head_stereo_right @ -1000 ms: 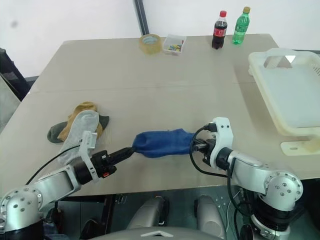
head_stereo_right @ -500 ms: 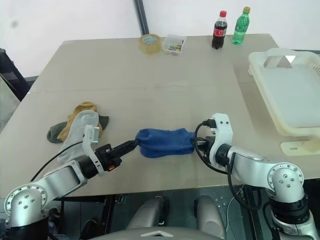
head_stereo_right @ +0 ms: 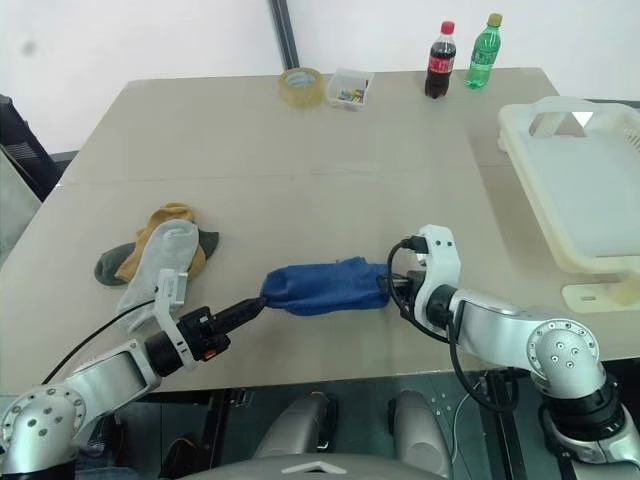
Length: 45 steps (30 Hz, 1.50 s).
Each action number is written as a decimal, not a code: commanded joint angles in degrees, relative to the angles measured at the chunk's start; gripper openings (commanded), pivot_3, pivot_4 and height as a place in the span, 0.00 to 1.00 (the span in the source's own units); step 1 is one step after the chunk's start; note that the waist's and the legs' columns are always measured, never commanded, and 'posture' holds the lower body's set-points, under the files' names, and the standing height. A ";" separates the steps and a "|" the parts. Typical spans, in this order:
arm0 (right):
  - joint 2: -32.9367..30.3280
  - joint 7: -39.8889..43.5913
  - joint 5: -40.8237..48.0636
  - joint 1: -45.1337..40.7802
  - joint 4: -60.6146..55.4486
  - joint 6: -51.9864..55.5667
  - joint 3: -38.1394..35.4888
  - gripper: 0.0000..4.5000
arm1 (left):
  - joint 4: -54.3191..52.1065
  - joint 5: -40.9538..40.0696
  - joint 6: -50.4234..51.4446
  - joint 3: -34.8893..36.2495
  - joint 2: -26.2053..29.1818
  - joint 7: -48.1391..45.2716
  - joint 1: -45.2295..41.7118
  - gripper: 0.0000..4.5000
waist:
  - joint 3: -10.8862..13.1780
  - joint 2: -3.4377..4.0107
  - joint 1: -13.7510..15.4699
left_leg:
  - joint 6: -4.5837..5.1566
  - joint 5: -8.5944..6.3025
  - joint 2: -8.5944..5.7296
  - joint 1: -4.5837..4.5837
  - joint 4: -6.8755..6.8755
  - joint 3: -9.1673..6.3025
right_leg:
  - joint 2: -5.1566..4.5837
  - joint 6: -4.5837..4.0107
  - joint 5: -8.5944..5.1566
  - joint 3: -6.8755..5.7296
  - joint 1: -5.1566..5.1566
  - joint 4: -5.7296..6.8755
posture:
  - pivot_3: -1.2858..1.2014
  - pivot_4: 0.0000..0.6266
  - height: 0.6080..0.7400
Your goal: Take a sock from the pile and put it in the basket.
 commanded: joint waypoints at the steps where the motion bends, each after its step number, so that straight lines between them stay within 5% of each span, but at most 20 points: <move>1: -0.82 1.02 0.13 0.78 -1.00 -1.52 0.18 0.00 | 0.86 2.97 -1.91 -0.53 0.40 -3.51 0.12 0.01 | 0.00 0.00 0.01 | 0.00 0.00 0.00 0.00 0.00 -0.01 | 0.00 0.00 0.00 -0.01 0.00 -0.01 | 0.52 0.24 1.00; 11: -2.24 1.70 -0.32 0.94 -1.11 -2.79 0.59 0.00 | 1.82 7.42 -3.34 -3.02 -0.88 -7.98 -0.69 0.01 | 0.00 0.00 0.02 | 0.02 -0.01 0.01 -0.04 -0.03 -0.06 | -0.02 0.00 0.00 -0.03 0.02 -0.10 | 0.52 0.24 1.00; 45: -3.57 4.00 -2.13 0.95 -1.28 -3.90 1.19 0.00 | -3.03 -0.14 -1.83 -6.98 -4.84 5.75 -9.45 0.01 | 0.01 -0.01 0.16 | 0.01 0.00 0.01 -0.07 -0.02 -0.08 | 0.02 0.01 0.01 -0.05 0.04 -0.18 | 0.52 0.24 1.00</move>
